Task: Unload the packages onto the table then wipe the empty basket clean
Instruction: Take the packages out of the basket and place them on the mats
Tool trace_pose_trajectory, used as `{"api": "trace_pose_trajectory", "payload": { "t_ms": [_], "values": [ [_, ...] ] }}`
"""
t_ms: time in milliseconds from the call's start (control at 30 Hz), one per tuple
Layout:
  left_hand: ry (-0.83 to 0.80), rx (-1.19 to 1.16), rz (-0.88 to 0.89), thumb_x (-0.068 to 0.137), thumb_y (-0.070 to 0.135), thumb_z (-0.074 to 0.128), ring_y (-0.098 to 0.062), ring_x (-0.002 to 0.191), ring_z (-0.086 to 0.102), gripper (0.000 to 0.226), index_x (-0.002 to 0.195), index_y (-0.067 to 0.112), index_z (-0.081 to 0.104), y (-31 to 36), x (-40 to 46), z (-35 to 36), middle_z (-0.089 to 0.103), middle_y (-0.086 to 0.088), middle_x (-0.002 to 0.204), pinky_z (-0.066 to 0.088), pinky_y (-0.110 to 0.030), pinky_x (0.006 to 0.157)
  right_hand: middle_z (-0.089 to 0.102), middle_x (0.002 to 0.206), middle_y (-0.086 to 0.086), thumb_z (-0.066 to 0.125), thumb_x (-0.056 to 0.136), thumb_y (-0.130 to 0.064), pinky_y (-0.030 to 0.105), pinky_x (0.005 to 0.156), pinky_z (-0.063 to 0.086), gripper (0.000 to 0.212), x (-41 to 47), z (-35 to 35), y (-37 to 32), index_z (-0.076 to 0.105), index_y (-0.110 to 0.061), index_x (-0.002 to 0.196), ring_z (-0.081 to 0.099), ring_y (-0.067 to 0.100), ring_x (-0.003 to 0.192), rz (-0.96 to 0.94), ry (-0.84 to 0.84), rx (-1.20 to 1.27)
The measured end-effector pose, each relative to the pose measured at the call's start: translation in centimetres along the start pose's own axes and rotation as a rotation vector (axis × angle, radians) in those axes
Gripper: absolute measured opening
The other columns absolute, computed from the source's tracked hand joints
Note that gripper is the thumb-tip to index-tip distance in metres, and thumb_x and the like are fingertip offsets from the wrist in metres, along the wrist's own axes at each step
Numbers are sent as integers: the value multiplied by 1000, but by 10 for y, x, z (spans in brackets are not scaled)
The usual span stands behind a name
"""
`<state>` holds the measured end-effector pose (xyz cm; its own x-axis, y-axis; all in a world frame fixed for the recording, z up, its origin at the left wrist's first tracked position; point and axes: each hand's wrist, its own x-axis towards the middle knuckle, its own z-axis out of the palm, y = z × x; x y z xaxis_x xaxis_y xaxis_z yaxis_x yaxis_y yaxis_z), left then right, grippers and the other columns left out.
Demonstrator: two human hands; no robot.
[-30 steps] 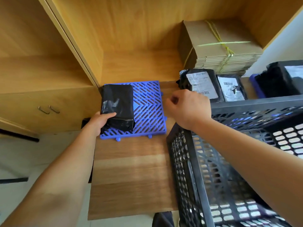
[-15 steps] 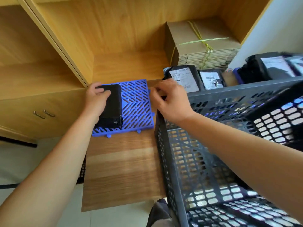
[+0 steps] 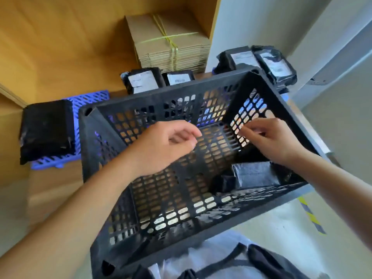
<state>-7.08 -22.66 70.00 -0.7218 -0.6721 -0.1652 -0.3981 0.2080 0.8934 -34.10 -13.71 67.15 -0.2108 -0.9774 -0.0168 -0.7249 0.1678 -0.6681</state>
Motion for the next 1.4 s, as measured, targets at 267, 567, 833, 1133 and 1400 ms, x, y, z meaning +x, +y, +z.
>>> {"api": "trace_pose_trajectory", "payload": {
  "t_ms": [267, 567, 833, 1133, 1400],
  "values": [
    [-201, 327, -56, 85, 44, 72, -2, 121, 52, 52, 134, 40, 53, 22, 36, 103, 57, 18, 132, 41, -31, 108, 67, 72, 8, 63, 94, -20, 37, 68, 48, 22, -21, -20, 65, 71, -8, 78, 60, 18, 69, -64, 10, 38],
    [-252, 549, -146, 76, 51, 77, -13, 142, 28, 100, 156, 30, 21, 27, 48, 159, 35, 8, 152, 28, -35, 117, 59, 65, 5, 58, 96, -22, 31, 61, 45, 27, -19, -16, 70, 68, -4, 77, 50, 9, 60, -133, -51, 104],
    [-247, 640, -149, 72, 43, 77, -19, 125, 45, 81, 142, 32, 38, 25, 54, 175, 52, 5, 132, 40, -35, 102, 63, 99, -4, 59, 92, -27, 36, 83, 50, 15, -20, -10, 72, 72, -20, 95, 60, 14, 91, -118, -147, 9],
    [-234, 893, -84, 73, 45, 77, -27, 113, 54, 77, 136, 22, 39, 25, 66, 192, 57, -3, 126, 44, -39, 91, 63, 98, -6, 59, 93, -30, 32, 81, 48, 16, -21, -11, 71, 72, -22, 96, 55, 11, 92, -105, -135, -13],
    [-216, 668, -244, 69, 44, 80, -13, 105, 62, 70, 132, 40, 50, 42, 65, 143, 63, 13, 122, 54, -39, 89, 61, 104, -10, 58, 95, -42, 19, 79, 43, 24, -24, -16, 66, 69, -23, 105, 56, 8, 100, -93, -54, 61]
  ]
}}
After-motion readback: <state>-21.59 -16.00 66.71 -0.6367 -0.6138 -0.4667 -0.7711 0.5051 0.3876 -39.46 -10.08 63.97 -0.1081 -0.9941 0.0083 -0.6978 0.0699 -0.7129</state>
